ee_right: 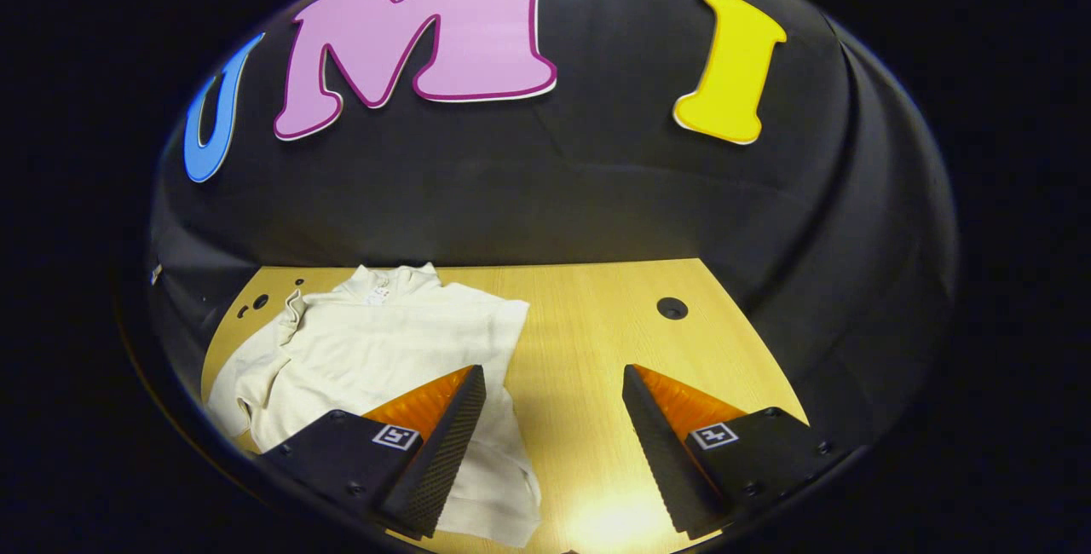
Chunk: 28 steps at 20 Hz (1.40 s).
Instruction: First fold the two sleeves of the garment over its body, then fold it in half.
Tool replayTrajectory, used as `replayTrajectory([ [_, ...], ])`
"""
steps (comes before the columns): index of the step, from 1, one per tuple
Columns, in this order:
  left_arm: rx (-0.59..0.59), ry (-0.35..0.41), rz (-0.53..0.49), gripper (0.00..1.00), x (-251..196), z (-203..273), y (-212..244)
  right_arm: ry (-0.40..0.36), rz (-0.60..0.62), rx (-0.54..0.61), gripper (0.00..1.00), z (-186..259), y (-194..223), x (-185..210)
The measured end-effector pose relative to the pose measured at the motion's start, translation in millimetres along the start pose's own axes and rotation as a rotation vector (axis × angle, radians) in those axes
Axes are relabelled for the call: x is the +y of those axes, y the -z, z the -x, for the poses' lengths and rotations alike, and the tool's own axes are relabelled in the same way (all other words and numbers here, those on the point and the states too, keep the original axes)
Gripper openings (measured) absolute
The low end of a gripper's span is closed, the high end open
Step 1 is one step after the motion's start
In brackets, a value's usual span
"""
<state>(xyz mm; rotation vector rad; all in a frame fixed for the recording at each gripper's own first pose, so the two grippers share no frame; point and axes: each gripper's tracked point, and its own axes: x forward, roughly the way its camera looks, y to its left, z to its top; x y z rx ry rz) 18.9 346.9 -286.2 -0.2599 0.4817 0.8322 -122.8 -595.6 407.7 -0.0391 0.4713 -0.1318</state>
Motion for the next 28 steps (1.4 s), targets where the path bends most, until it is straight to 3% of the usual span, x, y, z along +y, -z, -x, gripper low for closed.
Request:
replayTrajectory([
  [2, -0.007, -0.002, -0.032, 0.34, -5.8, -3.3, -4.1, 0.02, -0.011, 0.003, 0.99, 5.2, 5.6, -14.9],
  [4, -0.006, -0.001, -0.039, 0.25, -11.9, -5.7, -8.6, 0.038, -0.014, -0.007, 0.99, 9.9, 6.9, -25.2],
  [5, -0.004, 0.005, -0.047, 0.14, -14.7, -6.6, -10.3, 0.045, -0.015, -0.009, 0.99, 10.3, 10.2, -29.3],
  [6, -0.006, 0.008, -0.071, 0.18, -15.8, -8.3, -11.7, 0.055, -0.014, -0.006, 0.99, 11.7, 14.6, -35.1],
  [10, 0.02, 0.031, -0.05, 0.02, -22.9, -13.1, -21.0, 0.059, 0.002, 0.025, 0.99, 15.8, 35.2, -45.7],
  [11, 0.038, 0.044, -0.016, 0.07, -23.1, -13.5, -21.9, 0.058, -0.001, 0.025, 0.99, 17.1, 37.5, -45.6],
  [17, 0.067, 0.087, 0.109, 0.06, -39.4, -9.5, -38.8, 0.055, -0.034, 0.054, 0.98, 16.4, 62.7, -54.1],
  [23, -0.04, 0.159, 0.075, 0.06, -98.7, 3.8, -94.3, 0.064, -0.095, 0.099, 0.98, 10.0, 89.7, -70.4],
  [28, -0.092, 0.226, 0.06, 0.06, -156.3, 6.9, -139.7, 0.06, -0.076, 0.099, 0.98, 7.0, 97.5, -82.4],
])
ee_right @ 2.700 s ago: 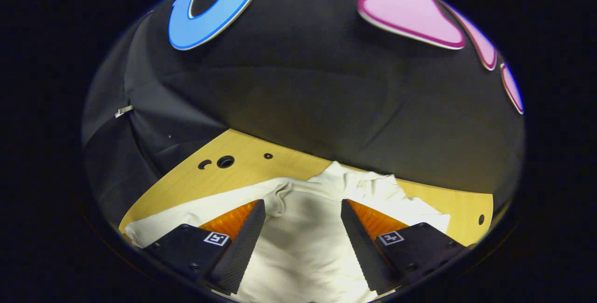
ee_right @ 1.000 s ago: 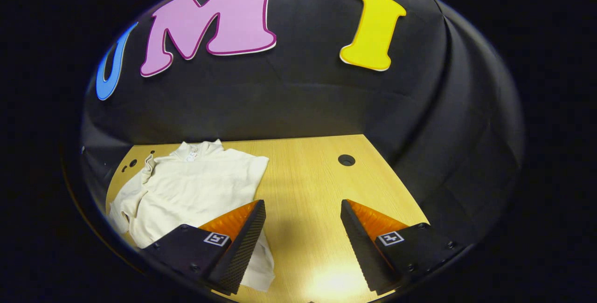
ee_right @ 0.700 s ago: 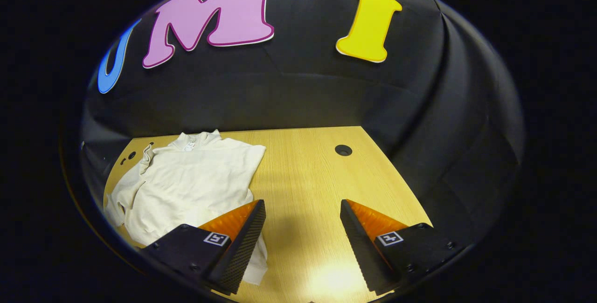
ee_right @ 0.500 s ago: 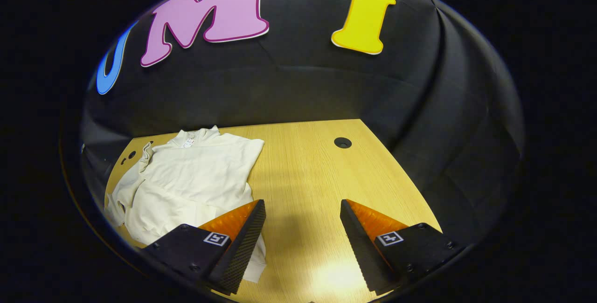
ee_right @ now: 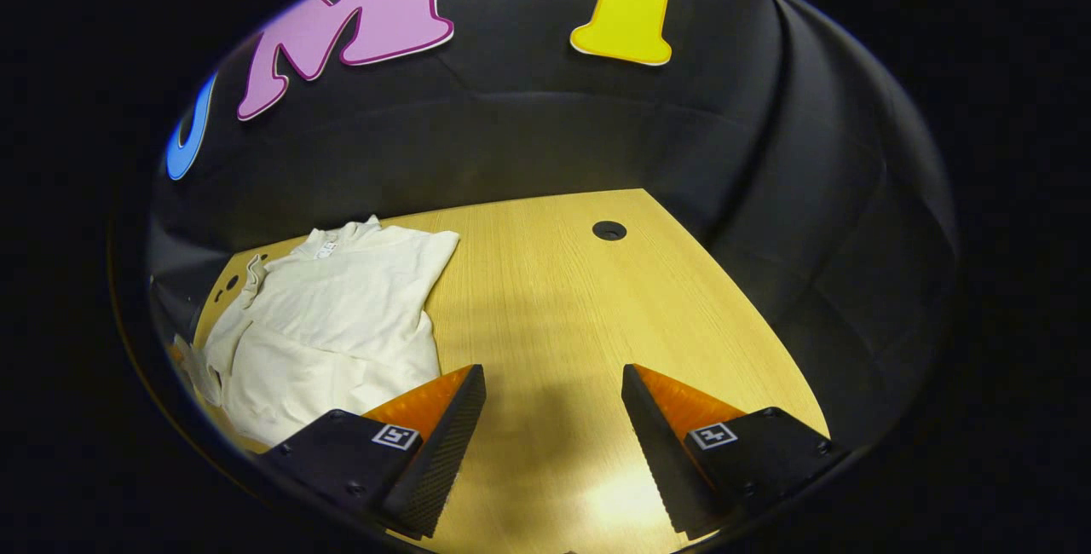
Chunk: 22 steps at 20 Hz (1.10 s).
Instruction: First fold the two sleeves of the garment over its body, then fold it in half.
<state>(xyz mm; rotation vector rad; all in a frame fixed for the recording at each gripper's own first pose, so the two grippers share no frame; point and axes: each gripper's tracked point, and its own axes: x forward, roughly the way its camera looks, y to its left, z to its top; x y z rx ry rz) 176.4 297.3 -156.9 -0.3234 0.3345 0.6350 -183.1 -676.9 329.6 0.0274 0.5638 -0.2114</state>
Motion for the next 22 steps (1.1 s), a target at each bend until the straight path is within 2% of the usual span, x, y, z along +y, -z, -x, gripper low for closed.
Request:
replayTrajectory([
  [7, -0.081, 0.147, -0.1, 0.06, -113.9, -6.0, -51.5, -0.011, -0.003, 0.005, 0.98, -5.2, 6.2, -19.0],
  [10, -0.087, 0.218, -0.102, 0.06, -169.6, -6.9, -57.9, 0.002, -0.016, 0.013, 0.98, -8.8, 12.1, -30.6],
  [15, -0.064, 0.322, -0.186, 0.06, -258.2, -3.3, -39.5, 0.024, -0.058, 0.033, 0.98, -6.7, 27.3, -51.4],
  [19, -0.036, 0.441, -0.234, 0.06, -343.7, 8.5, -12.1, 0.032, -0.104, 0.083, 0.99, -4.7, 46.2, -63.3],
  [22, -0.025, 0.5, -0.316, 0.06, -395.8, 18.9, 9.7, 0.039, -0.11, 0.075, 1.0, -1.9, 50.5, -69.7],
])
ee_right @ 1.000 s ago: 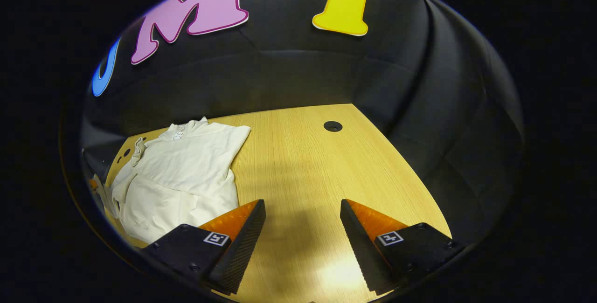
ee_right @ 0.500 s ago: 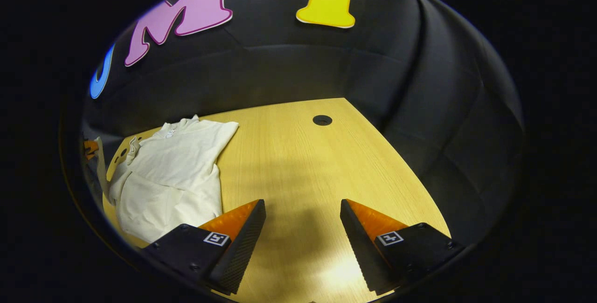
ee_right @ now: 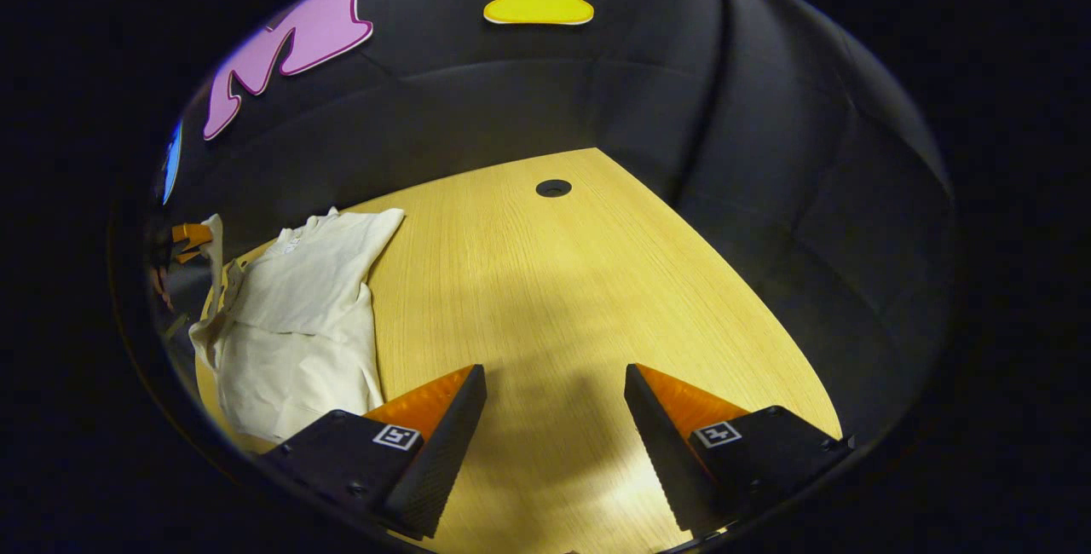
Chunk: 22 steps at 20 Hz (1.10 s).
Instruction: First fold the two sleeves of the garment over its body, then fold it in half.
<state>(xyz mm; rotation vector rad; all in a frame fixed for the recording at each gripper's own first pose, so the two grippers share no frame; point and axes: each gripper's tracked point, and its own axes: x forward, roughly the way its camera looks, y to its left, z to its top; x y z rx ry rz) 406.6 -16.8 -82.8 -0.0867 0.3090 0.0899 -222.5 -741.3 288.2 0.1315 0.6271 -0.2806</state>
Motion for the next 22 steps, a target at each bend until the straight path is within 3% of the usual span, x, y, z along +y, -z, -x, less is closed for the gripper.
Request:
replayTrajectory([
  [5, 0.059, 0.128, -0.062, 0.06, -90.0, -20.7, 27.5, -0.011, 0.009, 0.0, 0.99, 1.8, 9.3, 2.9],
  [10, 0.179, 0.26, -0.067, 0.06, -149.6, -25.9, 76.3, -0.045, -0.003, 0.015, 0.99, 3.0, 22.3, 17.2],
  [15, 0.303, 0.29, -0.071, 0.09, -173.7, -26.8, 115.6, -0.065, 0.002, 0.023, 0.99, 5.5, 28.1, 27.6],
  [17, 0.329, 0.289, -0.04, 0.17, -175.6, -27.9, 121.4, -0.063, 0.009, 0.013, 0.99, 8.3, 27.2, 30.0],
  [19, 0.336, 0.342, 0.022, 0.19, -188.1, -20.3, 122.6, -0.072, 0.008, 0.012, 1.0, 12.1, 28.5, 33.8],
  [21, 0.325, 0.405, 0.068, 0.39, -199.9, -4.1, 111.2, -0.083, 0.011, 0.013, 1.0, 14.2, 29.3, 39.4],
  [22, 0.316, 0.418, 0.063, 0.57, -200.0, 3.8, 104.7, -0.091, 0.014, 0.013, 1.0, 17.0, 30.2, 42.7],
])
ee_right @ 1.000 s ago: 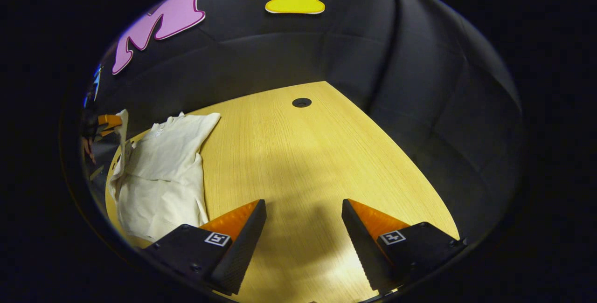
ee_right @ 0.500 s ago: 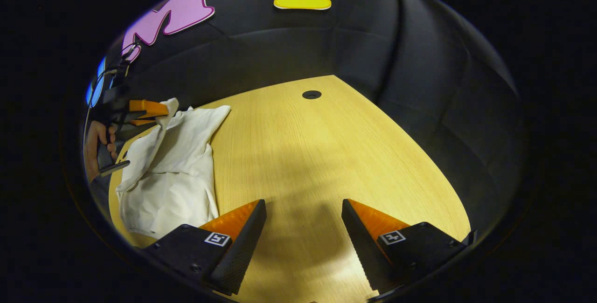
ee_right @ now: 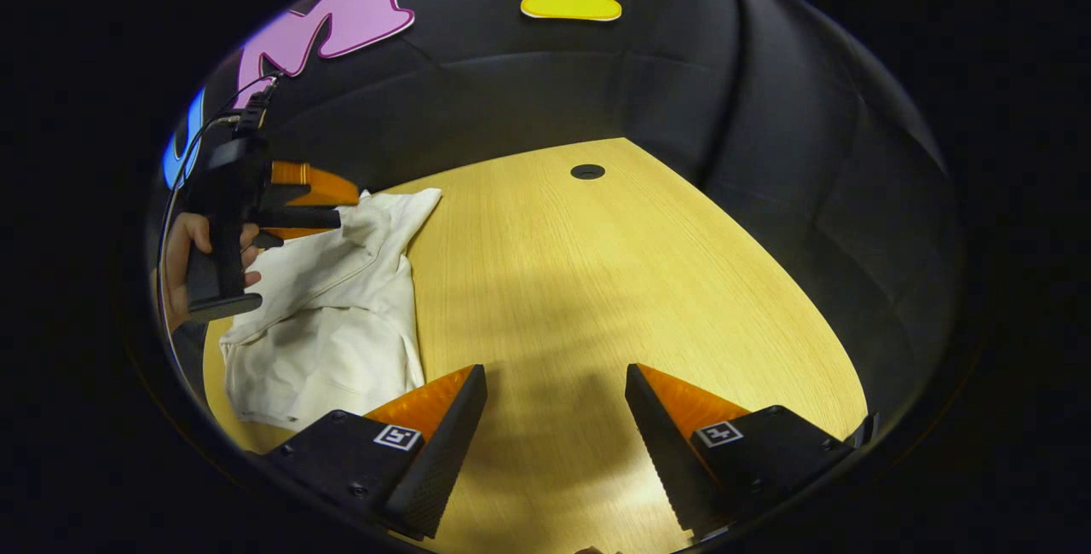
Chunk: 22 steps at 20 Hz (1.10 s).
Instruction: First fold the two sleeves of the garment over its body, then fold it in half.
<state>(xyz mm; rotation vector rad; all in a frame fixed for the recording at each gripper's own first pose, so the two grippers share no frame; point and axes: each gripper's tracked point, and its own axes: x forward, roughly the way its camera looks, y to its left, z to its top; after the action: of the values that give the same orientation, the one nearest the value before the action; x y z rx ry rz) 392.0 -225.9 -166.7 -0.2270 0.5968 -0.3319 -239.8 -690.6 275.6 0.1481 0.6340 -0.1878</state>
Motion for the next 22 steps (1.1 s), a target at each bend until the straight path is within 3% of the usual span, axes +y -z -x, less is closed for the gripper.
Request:
replayTrajectory([
  [2, -0.015, -0.019, -0.045, 0.88, 9.0, 15.6, 0.8, -0.02, 0.0, -0.005, 1.0, 2.6, -1.4, 9.6],
  [4, -0.018, -0.061, -0.085, 0.97, 27.1, 39.3, 8.0, -0.043, 0.002, -0.009, 1.0, 4.9, -2.0, 21.0],
  [11, -0.027, -0.262, -0.035, 0.98, 143.7, 155.4, 66.7, -0.138, 0.04, 0.031, 0.99, 6.4, 11.7, 75.7],
  [17, -0.009, -0.437, 0.09, 0.98, 241.0, 237.1, 124.8, -0.214, 0.078, 0.084, 0.99, -1.0, 31.5, 128.0],
  [22, -0.012, -0.52, 0.161, 0.98, 282.4, 276.6, 162.4, -0.226, 0.093, 0.132, 0.99, -10.5, 50.4, 146.6],
])
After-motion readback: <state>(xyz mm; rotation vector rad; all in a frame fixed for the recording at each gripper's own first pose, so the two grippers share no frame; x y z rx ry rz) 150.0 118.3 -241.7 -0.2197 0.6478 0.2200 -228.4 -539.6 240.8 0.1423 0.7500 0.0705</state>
